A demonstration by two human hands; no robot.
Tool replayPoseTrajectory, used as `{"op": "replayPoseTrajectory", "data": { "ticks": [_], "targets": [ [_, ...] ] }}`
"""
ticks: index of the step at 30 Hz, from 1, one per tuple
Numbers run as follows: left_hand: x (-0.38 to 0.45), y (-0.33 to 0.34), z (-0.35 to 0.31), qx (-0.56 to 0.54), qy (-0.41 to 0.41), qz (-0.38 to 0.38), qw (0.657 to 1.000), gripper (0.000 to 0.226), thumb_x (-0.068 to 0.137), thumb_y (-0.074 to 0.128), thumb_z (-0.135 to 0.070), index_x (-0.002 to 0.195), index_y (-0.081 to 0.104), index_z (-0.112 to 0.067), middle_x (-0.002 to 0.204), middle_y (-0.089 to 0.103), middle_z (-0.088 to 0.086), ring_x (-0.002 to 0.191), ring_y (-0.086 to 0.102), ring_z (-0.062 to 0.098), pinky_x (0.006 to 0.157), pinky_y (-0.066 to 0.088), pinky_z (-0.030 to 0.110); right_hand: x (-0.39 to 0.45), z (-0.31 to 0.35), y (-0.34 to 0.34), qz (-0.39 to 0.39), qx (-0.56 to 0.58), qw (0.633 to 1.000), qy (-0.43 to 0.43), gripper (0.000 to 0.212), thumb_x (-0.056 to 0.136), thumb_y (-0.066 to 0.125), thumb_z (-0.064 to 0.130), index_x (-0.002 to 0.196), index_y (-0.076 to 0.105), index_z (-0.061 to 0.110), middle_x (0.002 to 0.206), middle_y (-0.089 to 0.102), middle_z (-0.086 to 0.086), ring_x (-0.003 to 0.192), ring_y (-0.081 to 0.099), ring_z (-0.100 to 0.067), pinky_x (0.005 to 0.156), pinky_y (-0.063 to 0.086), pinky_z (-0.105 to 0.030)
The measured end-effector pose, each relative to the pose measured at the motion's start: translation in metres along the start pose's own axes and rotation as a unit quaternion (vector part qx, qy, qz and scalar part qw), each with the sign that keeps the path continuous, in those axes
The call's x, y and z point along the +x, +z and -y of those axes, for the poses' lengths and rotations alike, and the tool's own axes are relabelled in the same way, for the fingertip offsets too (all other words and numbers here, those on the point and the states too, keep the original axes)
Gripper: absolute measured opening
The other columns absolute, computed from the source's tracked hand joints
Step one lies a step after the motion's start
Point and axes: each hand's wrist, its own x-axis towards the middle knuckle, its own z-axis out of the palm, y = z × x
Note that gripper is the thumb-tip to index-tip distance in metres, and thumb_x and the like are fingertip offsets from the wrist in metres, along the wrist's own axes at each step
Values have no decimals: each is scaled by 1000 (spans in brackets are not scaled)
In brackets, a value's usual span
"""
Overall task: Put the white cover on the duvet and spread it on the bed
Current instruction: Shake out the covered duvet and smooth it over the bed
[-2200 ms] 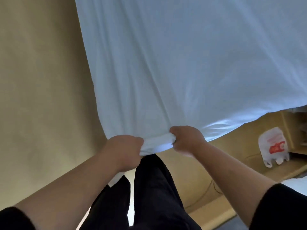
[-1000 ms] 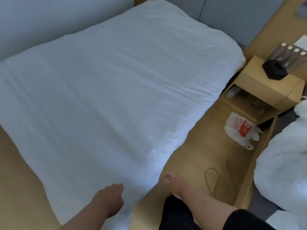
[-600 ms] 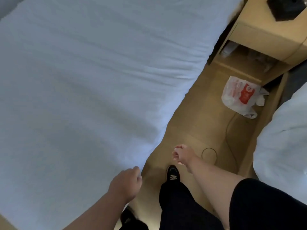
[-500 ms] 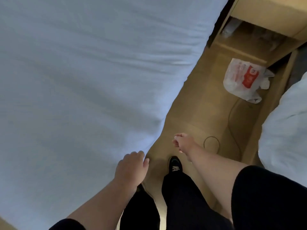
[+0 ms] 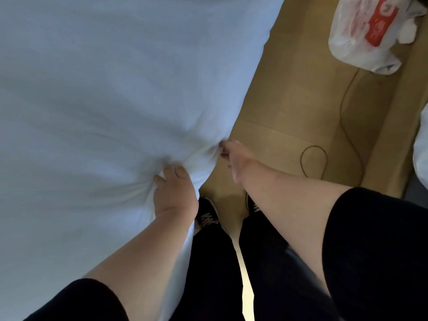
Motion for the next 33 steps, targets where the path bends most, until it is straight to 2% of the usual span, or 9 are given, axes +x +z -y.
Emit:
{"op": "replayPoseTrajectory", "data": {
  "ticks": [4, 8, 11, 16, 19, 24, 27, 30, 33],
  "targets": [
    [-10, -38, 45, -178, 52, -30, 982, 20, 76, 49, 1, 92, 49, -12, 89, 57, 3, 83, 56, 33, 63, 37, 33, -18, 17, 11, 68, 182, 981, -2, 22, 96, 58, 27, 110, 66, 12, 102, 70, -5, 93, 66, -23, 90, 51, -39],
    [-44, -83, 82, -444, 68, 97, 888, 34, 49, 49, -9, 78, 62, -20, 65, 61, -4, 60, 57, 15, 54, 40, 29, -54, 66, 16, 139, 377, 916, -20, 56, 93, 61, 57, 126, 66, 11, 123, 71, -6, 115, 67, -29, 102, 51, -45],
    [-66, -103, 102, -522, 80, 153, 835, 48, 42, 50, -6, 79, 71, -28, 67, 64, -5, 61, 57, 10, 58, 41, 27, -85, 121, 22, 127, 374, 917, -58, 60, 91, 57, 65, 127, 67, 18, 120, 73, -7, 114, 68, -32, 104, 48, -52],
    [-72, -118, 104, -495, 91, 118, 856, 17, 56, 61, -25, 72, 65, -19, 62, 59, 2, 56, 54, 13, 57, 40, 28, -131, 190, 18, -38, 182, 974, -132, 24, 85, 75, 25, 108, 71, 20, 92, 77, 2, 80, 74, -22, 72, 60, -35],
    [-69, -109, 97, -400, 123, 76, 905, 40, 71, 58, -56, 78, 65, -17, 73, 68, 0, 63, 62, 12, 59, 45, 26, -149, 170, -11, -82, 121, 954, -261, 10, 90, 68, 23, 99, 68, 27, 92, 77, 6, 85, 75, -17, 72, 62, -34],
    [-55, -70, 77, -192, 140, 63, 969, 33, 96, 45, -45, 76, 41, -18, 78, 53, -3, 79, 52, 18, 67, 42, 32, -85, 85, -48, -208, -256, 939, -98, 28, 99, 50, 26, 120, 63, 13, 80, 58, 3, 73, 57, -20, 64, 48, -32],
    [-43, -65, 67, -181, 142, 58, 971, 30, 94, 42, -38, 73, 33, -19, 79, 49, -4, 81, 50, 21, 65, 35, 30, -56, 103, -33, -235, -214, 944, -87, 30, 94, 48, 10, 120, 62, 8, 81, 54, -1, 80, 54, -26, 67, 47, -33],
    [-35, -64, 64, -201, 129, 72, 968, 32, 90, 47, -46, 74, 40, -19, 78, 54, -3, 79, 53, 20, 62, 36, 31, -66, 130, -28, -236, -71, 952, -181, 18, 84, 54, 15, 96, 67, 18, 81, 66, -5, 77, 65, -31, 67, 54, -42],
    [-34, -47, 58, -192, 167, 54, 966, 35, 92, 44, -54, 80, 41, -21, 84, 55, -5, 82, 54, 22, 68, 40, 32, -90, 102, -67, -258, -160, 932, -199, 12, 95, 53, 27, 98, 63, 21, 91, 68, -3, 79, 64, -22, 73, 54, -40]
  ]
}}
